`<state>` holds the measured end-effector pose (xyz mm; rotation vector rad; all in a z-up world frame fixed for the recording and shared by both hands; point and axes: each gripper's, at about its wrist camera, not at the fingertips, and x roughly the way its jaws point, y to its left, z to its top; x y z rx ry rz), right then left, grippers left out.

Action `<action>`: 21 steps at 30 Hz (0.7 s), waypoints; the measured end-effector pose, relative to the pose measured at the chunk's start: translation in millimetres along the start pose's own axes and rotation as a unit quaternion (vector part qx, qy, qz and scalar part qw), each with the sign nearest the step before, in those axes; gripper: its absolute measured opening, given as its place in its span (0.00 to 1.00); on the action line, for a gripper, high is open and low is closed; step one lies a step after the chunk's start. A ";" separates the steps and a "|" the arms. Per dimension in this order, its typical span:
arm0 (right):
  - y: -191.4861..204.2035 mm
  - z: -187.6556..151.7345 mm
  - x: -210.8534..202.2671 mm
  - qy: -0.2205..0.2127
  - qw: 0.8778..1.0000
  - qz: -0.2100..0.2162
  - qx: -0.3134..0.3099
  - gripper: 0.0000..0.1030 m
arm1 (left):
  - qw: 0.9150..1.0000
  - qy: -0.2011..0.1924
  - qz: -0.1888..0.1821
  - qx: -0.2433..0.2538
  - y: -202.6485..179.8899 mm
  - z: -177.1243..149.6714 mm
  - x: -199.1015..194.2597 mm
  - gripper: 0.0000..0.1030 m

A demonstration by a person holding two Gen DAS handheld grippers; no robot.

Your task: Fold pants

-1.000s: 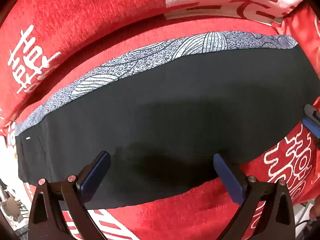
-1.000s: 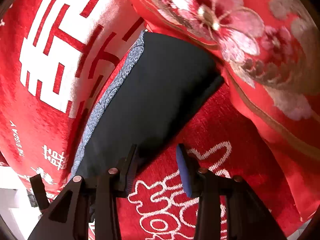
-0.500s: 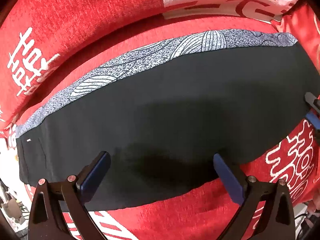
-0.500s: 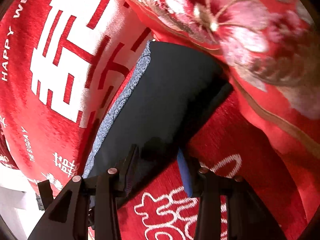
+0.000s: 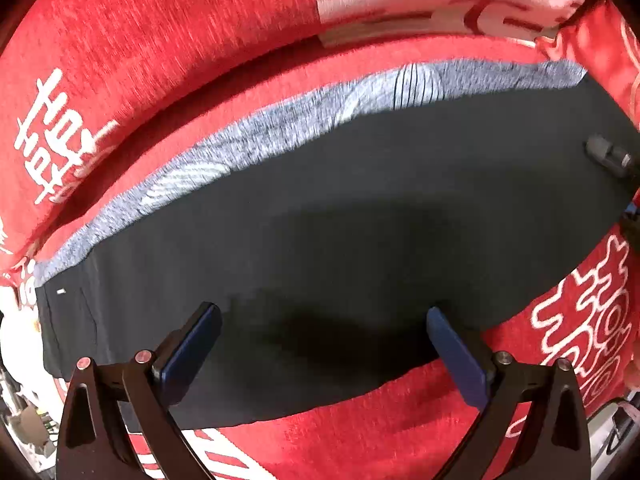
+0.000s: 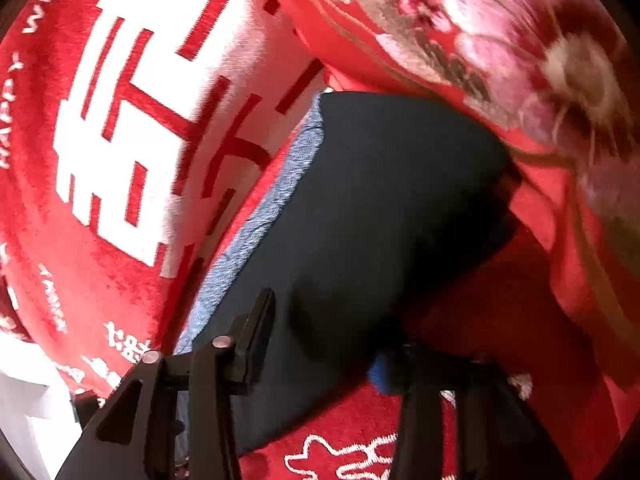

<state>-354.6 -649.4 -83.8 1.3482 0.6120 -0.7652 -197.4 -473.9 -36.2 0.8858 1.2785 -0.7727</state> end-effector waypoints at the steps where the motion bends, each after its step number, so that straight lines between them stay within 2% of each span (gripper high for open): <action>1: 1.5 0.5 -1.8 0.001 1.000 -0.001 0.001 0.19 | 1.000 -0.013 -0.011 -0.007 2.3 2.0 -7.6 0.89; 4: 13.2 -0.5 -13.8 -0.008 1.000 0.003 -0.022 0.16 | 0.996 -0.066 -0.055 -0.030 5.8 13.3 -31.1 0.88; 6: 23.5 -1.6 -22.7 -0.013 0.999 0.008 -0.044 0.15 | 0.993 -0.088 -0.067 -0.035 0.0 22.3 -33.2 0.88; 9: 35.0 -2.9 -31.2 -0.017 0.998 0.014 -0.063 0.15 | 0.989 -0.097 -0.102 -0.041 -13.7 29.3 -17.7 0.88; 12: 48.0 -5.0 -34.3 -0.019 0.996 0.010 -0.088 0.14 | 0.987 -0.064 -0.137 -0.053 -29.4 21.9 18.9 0.88; 13: 51.1 -6.3 -33.4 -0.013 0.995 0.011 -0.094 0.14 | 0.987 -0.094 -0.125 -0.044 -33.7 16.0 18.1 0.88; 14: 56.3 -8.0 -34.0 -0.017 0.994 0.008 -0.104 0.14 | 0.988 -0.103 -0.113 -0.028 -38.3 12.8 18.2 0.88; 21: 104.3 -26.3 -44.9 -0.029 0.982 -0.014 -0.187 0.14 | 0.983 -0.084 -0.160 -0.023 -21.6 16.5 16.1 0.90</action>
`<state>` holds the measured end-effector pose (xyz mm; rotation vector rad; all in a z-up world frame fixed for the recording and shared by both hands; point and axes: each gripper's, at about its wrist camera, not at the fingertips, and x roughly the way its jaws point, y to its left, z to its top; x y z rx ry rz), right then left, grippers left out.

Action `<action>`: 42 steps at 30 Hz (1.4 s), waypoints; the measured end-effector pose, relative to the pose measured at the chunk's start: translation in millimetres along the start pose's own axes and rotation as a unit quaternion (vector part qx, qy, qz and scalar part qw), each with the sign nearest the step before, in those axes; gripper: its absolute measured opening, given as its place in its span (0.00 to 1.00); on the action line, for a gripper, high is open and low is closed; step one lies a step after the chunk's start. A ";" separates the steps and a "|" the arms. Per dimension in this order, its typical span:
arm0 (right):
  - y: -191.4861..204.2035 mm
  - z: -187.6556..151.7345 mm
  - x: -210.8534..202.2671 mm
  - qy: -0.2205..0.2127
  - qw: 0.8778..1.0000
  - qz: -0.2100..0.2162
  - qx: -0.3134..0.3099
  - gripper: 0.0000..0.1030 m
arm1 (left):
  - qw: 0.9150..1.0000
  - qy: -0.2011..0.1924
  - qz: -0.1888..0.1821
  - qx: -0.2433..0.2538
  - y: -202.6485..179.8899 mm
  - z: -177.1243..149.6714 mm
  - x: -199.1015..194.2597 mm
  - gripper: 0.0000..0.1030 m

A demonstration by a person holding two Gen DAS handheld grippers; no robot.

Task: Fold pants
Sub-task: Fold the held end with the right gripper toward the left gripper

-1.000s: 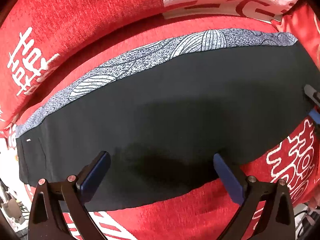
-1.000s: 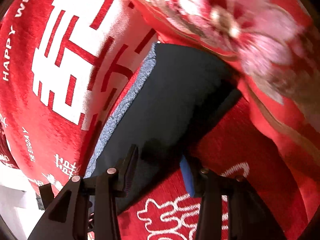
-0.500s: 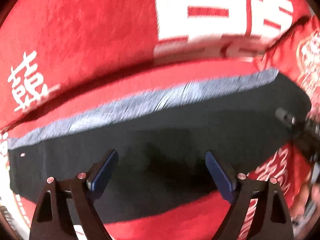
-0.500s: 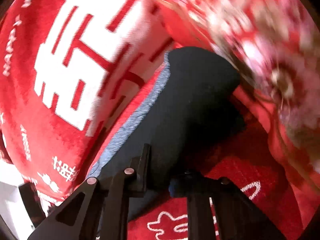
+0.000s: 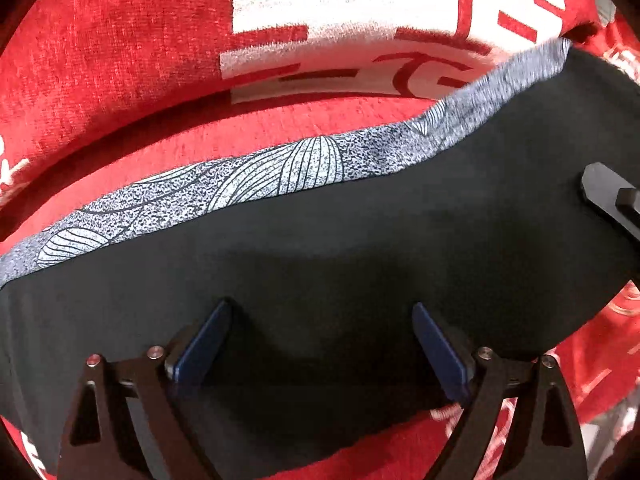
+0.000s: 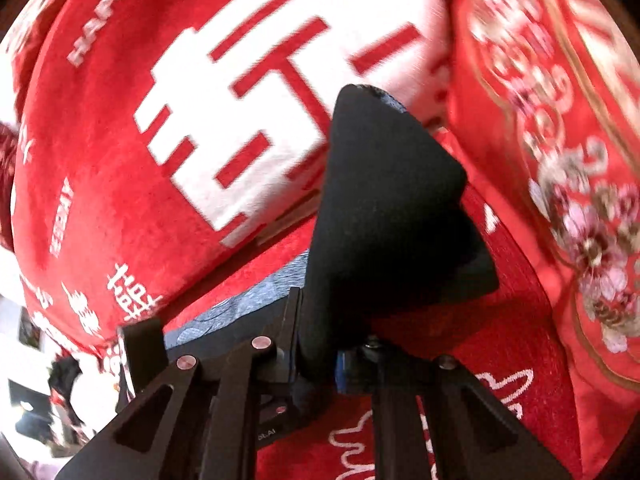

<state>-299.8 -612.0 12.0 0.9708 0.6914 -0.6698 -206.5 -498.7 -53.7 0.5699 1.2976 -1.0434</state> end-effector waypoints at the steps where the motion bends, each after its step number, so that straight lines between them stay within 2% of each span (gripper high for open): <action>1: 9.2 -0.2 -2.8 -0.002 1.000 -0.004 -0.016 0.14 | 1.000 0.001 -0.011 -0.010 9.5 0.0 -7.3 0.90; 4: 49.8 -6.0 -9.2 -0.002 0.997 -0.017 -0.078 0.14 | 0.999 -0.020 -0.015 -0.040 45.8 -4.2 -38.2 0.90; 7: 89.1 -20.1 -5.9 0.003 0.991 -0.029 -0.134 0.14 | 0.997 -0.050 0.013 -0.049 84.9 -14.6 -70.8 0.90; 10: 135.8 -45.2 11.5 0.015 0.978 -0.050 -0.201 0.16 | 0.995 -0.060 0.045 -0.059 133.6 -29.6 -96.2 0.90; 13: 182.1 -81.4 48.9 0.045 0.961 -0.076 -0.261 0.20 | 0.993 -0.055 0.075 -0.077 183.9 -43.8 -110.7 0.90; 16: 219.2 -128.3 92.9 0.091 0.934 -0.120 -0.323 0.27 | 0.987 -0.036 0.112 -0.106 237.9 -64.7 -115.7 0.90; 18: 237.2 -166.7 124.8 0.123 0.904 -0.166 -0.375 0.38 | 0.983 -0.025 0.134 -0.121 265.3 -78.5 -116.4 0.90; 21: 256.6 -215.5 139.5 0.129 0.851 -0.234 -0.452 0.46 | 0.979 -0.007 0.151 -0.133 299.1 -97.2 -118.5 0.90; 22: 260.7 -220.8 134.6 0.126 0.849 -0.229 -0.458 0.51 | 0.979 -0.007 0.150 -0.136 305.0 -100.0 -120.3 0.90; 23: 264.6 -224.6 124.3 0.124 0.854 -0.213 -0.458 0.54 | 0.979 -0.007 0.147 -0.137 310.7 -102.6 -122.9 0.90; 25: 264.3 -216.6 103.4 0.141 0.884 -0.151 -0.419 0.55 | 0.981 -0.009 0.135 -0.139 314.5 -105.2 -127.0 0.90; 26: 258.8 -204.8 92.8 0.149 0.908 -0.117 -0.374 0.55 | 0.982 -0.010 0.125 -0.140 315.5 -107.4 -129.1 0.90; 27: 247.7 -191.1 83.7 0.156 0.933 -0.080 -0.314 0.55 | 0.983 -0.012 0.116 -0.139 314.9 -108.8 -125.8 0.90; 28: 236.2 -179.1 78.5 0.162 0.952 -0.048 -0.254 0.55 | 0.986 -0.017 0.102 -0.134 310.4 -105.0 -126.5 0.90; 29: 219.4 -166.4 74.8 0.169 0.970 -0.013 -0.177 0.55 | 0.987 -0.019 0.095 -0.129 305.3 -96.6 -118.5 0.90; 30: 197.6 -153.5 74.8 0.175 0.980 0.021 -0.091 0.55 | 0.989 -0.022 0.086 -0.121 291.3 -94.2 -118.0 0.90; 31: 182.9 -148.2 76.8 0.180 0.982 0.045 -0.032 0.55 | 0.991 -0.024 0.074 -0.109 282.4 -88.8 -113.8 0.90; 32: 161.7 -142.3 83.4 0.188 0.978 0.076 0.041 0.55 | 0.992 -0.023 0.068 -0.104 272.7 -87.8 -111.5 0.90; 33: 153.7 -142.3 87.2 0.190 0.975 0.086 0.073 0.55 | 0.993 -0.021 0.058 -0.096 264.3 -84.9 -107.0 0.90; 37: 132.4 -147.8 100.7 0.194 0.960 0.122 0.160 0.55 | 0.996 -0.013 0.037 -0.086 246.8 -79.6 -90.9 0.90; 40: 113.5 -153.0 114.1 0.192 0.949 0.129 0.213 0.55 | 0.996 0.010 0.056 -0.071 237.8 -77.1 -67.1 0.90; 41: 106.0 -158.1 120.6 0.193 0.941 0.136 0.241 0.55 | 0.996 0.016 0.061 -0.070 223.6 -81.9 -67.5 0.92; 42: 101.2 -159.5 124.1 0.191 0.935 0.142 0.262 0.51 | 0.995 0.017 0.060 -0.080 226.7 -82.3 -62.0 0.99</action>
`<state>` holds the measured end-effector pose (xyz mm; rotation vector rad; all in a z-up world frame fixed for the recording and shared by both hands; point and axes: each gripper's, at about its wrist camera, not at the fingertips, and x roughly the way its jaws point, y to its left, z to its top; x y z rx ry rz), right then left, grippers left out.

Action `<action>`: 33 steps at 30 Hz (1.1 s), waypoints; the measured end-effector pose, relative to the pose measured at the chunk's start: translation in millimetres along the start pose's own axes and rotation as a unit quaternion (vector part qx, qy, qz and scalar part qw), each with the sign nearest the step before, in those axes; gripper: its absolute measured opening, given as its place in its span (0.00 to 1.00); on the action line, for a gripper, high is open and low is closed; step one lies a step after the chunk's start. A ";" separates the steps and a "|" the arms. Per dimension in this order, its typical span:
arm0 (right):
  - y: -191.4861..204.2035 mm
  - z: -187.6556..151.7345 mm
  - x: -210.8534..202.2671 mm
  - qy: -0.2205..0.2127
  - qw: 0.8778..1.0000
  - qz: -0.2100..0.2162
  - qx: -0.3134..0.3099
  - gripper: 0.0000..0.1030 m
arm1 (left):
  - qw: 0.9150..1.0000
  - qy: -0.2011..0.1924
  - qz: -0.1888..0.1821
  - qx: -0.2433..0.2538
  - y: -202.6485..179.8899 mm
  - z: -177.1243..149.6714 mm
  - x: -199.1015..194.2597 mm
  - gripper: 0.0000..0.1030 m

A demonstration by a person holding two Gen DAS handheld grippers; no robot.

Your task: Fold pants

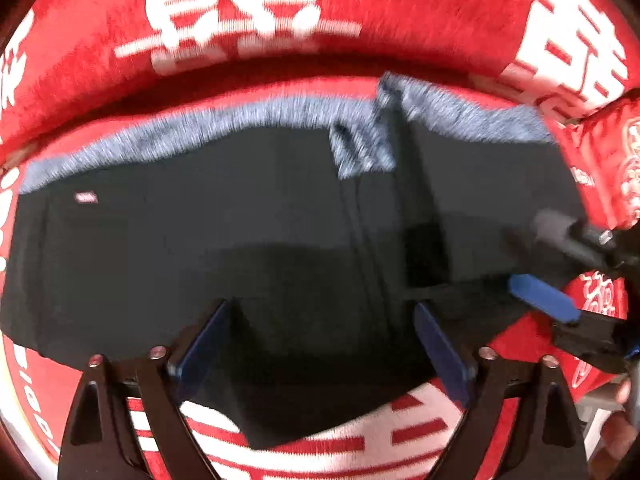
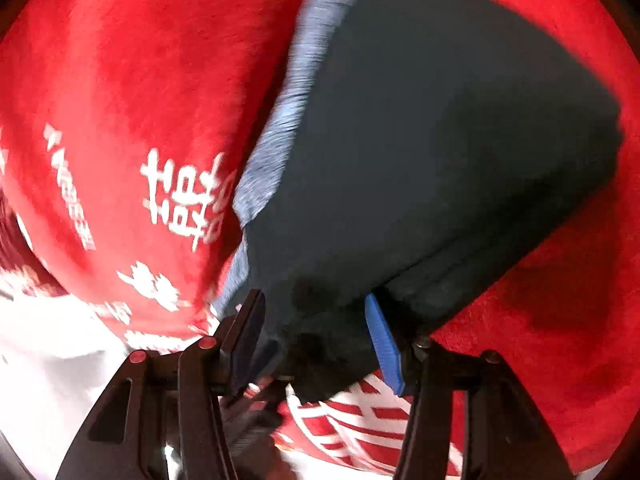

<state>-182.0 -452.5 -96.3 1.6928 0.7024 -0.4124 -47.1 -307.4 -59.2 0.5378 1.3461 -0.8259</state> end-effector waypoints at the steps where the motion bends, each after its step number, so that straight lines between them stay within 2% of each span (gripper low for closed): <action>1: -3.1 3.0 -1.8 -0.002 1.000 0.009 0.010 0.28 | 1.000 -0.002 -0.004 -0.015 5.0 1.0 3.2 0.99; 2: -4.9 4.3 -1.0 -0.004 1.000 0.016 0.014 0.11 | 1.000 0.004 -0.012 -0.023 8.0 2.2 5.8 0.99; 3: -2.8 7.1 -0.5 -0.003 1.000 0.010 0.008 0.05 | 0.999 0.008 -0.017 -0.030 10.7 3.5 6.9 0.99; 7: 29.8 6.1 -16.0 0.000 0.998 0.005 -0.066 0.05 | 1.000 0.003 0.000 -0.011 8.4 6.6 1.4 0.99; 9: 44.9 -5.0 -21.0 0.015 0.993 -0.024 -0.116 0.05 | 1.000 -0.008 0.014 -0.012 12.6 5.8 -7.9 0.99; 13: 23.3 -18.2 6.3 0.054 0.991 -0.066 -0.100 0.05 | 0.998 -0.026 0.055 -0.037 31.8 -4.3 -24.1 0.99; 15: 10.1 -18.2 21.1 0.057 0.988 -0.089 -0.108 0.04 | 0.997 -0.020 0.064 -0.050 42.2 -7.3 -28.0 0.99; 16: 9.3 -17.5 22.6 0.053 0.989 -0.082 -0.112 0.04 | 0.996 -0.018 0.067 -0.052 46.2 -7.1 -30.1 0.99; 18: 20.5 -18.8 21.8 0.065 0.983 -0.100 -0.140 0.09 | 0.996 -0.022 0.077 -0.048 50.2 -5.2 -35.1 0.99; 20: 34.3 -21.6 20.8 0.095 0.971 -0.116 -0.185 0.23 | 0.996 -0.026 0.079 -0.044 46.5 3.5 -40.6 0.99; 21: 46.3 -23.5 13.5 0.115 0.962 -0.119 -0.217 0.35 | 0.996 -0.028 0.078 -0.044 45.6 6.0 -43.1 0.99; 22: 57.7 -24.5 10.6 0.118 0.957 -0.118 -0.236 0.42 | 0.996 -0.033 0.076 -0.043 40.5 13.6 -47.9 0.99; 25: 83.1 -4.3 -33.2 0.063 0.948 -0.103 -0.293 0.50 | 0.997 -0.048 0.060 -0.032 14.8 33.4 -58.3 0.99; 27: 89.5 33.8 -66.3 -0.016 0.949 -0.111 -0.293 0.57 | 0.997 -0.055 0.048 -0.019 2.2 42.3 -61.9 0.99; 28: 87.6 47.2 -73.0 -0.034 0.951 -0.114 -0.285 0.58 | 0.997 -0.060 0.041 -0.007 -11.1 53.0 -61.5 0.99; 29: 80.7 73.5 -78.2 -0.053 0.954 -0.124 -0.267 0.58 | 0.997 -0.063 0.037 -0.002 -9.4 50.2 -68.0 0.99; 31: 66.3 107.0 -73.2 -0.050 0.958 -0.142 -0.244 0.58 | 0.997 -0.067 0.027 0.015 -31.1 66.8 -61.8 0.99; 33: 46.8 136.4 -47.4 -0.003 0.970 -0.127 -0.206 0.56 | 0.998 -0.063 0.017 0.026 -49.9 79.5 -49.6 0.99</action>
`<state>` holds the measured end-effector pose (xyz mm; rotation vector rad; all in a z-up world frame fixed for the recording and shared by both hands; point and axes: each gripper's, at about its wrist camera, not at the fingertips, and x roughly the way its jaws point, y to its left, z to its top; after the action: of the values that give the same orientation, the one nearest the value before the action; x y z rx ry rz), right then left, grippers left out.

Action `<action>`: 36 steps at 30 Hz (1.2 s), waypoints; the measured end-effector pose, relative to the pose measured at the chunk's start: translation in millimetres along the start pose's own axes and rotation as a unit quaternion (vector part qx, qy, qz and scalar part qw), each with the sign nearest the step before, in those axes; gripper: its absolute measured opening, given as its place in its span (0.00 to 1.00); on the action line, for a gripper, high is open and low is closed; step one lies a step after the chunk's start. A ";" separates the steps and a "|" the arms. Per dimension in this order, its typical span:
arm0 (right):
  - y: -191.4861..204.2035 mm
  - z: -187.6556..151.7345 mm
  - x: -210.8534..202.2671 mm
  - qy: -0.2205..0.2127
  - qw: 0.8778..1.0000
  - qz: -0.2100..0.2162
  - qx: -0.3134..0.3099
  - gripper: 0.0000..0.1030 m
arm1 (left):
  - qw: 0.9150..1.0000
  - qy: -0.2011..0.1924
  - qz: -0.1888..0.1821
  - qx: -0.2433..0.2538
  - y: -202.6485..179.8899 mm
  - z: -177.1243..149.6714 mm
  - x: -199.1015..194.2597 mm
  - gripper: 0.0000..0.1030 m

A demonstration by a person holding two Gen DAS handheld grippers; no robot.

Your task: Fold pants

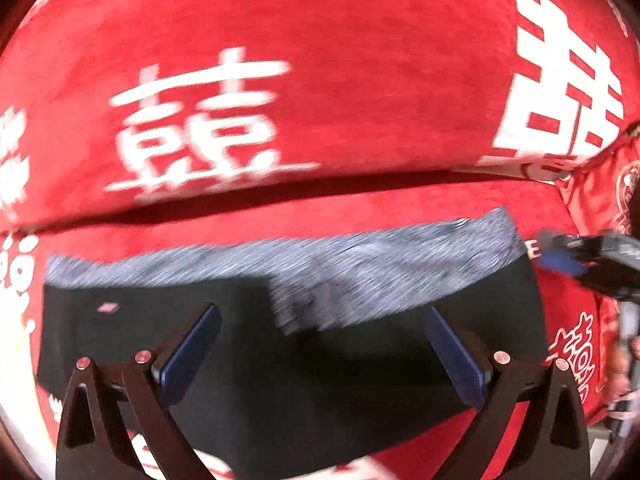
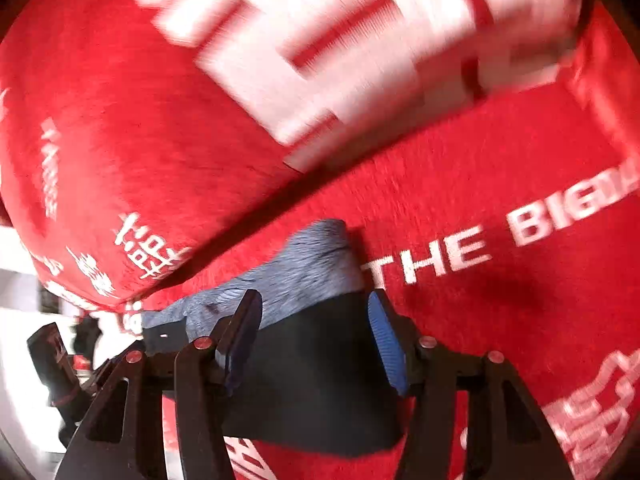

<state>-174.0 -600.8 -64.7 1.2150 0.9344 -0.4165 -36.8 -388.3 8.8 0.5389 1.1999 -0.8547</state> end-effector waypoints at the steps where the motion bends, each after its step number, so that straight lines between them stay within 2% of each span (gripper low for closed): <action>1: -11.1 4.3 18.5 0.031 0.999 0.013 0.016 0.42 | 1.000 0.002 -0.003 0.001 -4.1 5.5 7.0 0.99; 3: -21.6 4.1 36.8 0.060 0.997 0.027 0.034 0.37 | 1.000 0.013 -0.005 0.007 -15.1 6.9 22.0 0.99; 6: -22.9 -1.2 23.8 0.053 0.995 0.064 0.046 0.33 | 0.999 0.040 0.017 0.019 -21.5 -3.4 45.0 0.99; 8: -24.0 -8.0 12.8 0.053 0.996 0.064 0.040 0.33 | 0.997 0.072 0.029 0.011 -14.3 -18.5 62.4 0.99; 9: -23.5 -9.0 11.2 0.053 0.997 0.038 0.033 0.34 | 0.996 0.081 0.021 -0.002 -6.8 -26.2 68.5 1.00; 10: -22.8 -6.3 11.5 0.054 0.998 -0.002 0.023 0.41 | 0.997 0.077 -0.001 -0.023 3.0 -32.0 69.9 1.00; 12: -20.5 -6.0 20.5 0.054 0.996 -0.071 -0.010 0.56 | 0.996 0.077 -0.003 -0.038 11.8 -34.9 67.3 1.00; 17: 5.6 -20.1 1.8 0.027 0.992 -0.114 -0.051 0.58 | 0.995 0.081 0.055 -0.026 25.9 -40.0 43.6 1.00; 19: 20.5 -32.7 -13.8 0.012 0.989 -0.125 -0.084 0.58 | 0.993 0.081 0.070 -0.040 37.8 -46.9 31.5 1.00; 23: 51.0 -55.9 -29.2 -0.003 0.985 -0.099 -0.143 0.58 | 0.988 0.090 0.097 -0.078 63.9 -63.5 11.9 1.00; 27: 96.9 -78.8 4.7 0.048 0.976 -0.074 -0.199 0.58 | 0.981 0.105 0.122 -0.109 81.4 -80.9 -1.4 1.00; 30: 119.3 -93.0 37.1 0.081 0.967 -0.081 -0.228 0.58 | 0.979 0.105 0.123 -0.125 88.7 -94.7 -9.7 1.00; 33: 133.3 -101.0 51.5 0.087 0.964 -0.084 -0.236 0.58 | 0.978 0.108 0.122 -0.128 101.2 -110.5 -14.2 1.00; 36: 143.0 -104.9 60.0 0.084 0.965 -0.093 -0.232 0.58 | 0.979 0.110 0.114 -0.126 100.9 -110.2 -8.9 1.00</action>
<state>-76.7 -444.4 -30.8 0.7432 1.2184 -0.2228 -20.1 -242.9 -23.0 0.5609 1.3946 -0.4480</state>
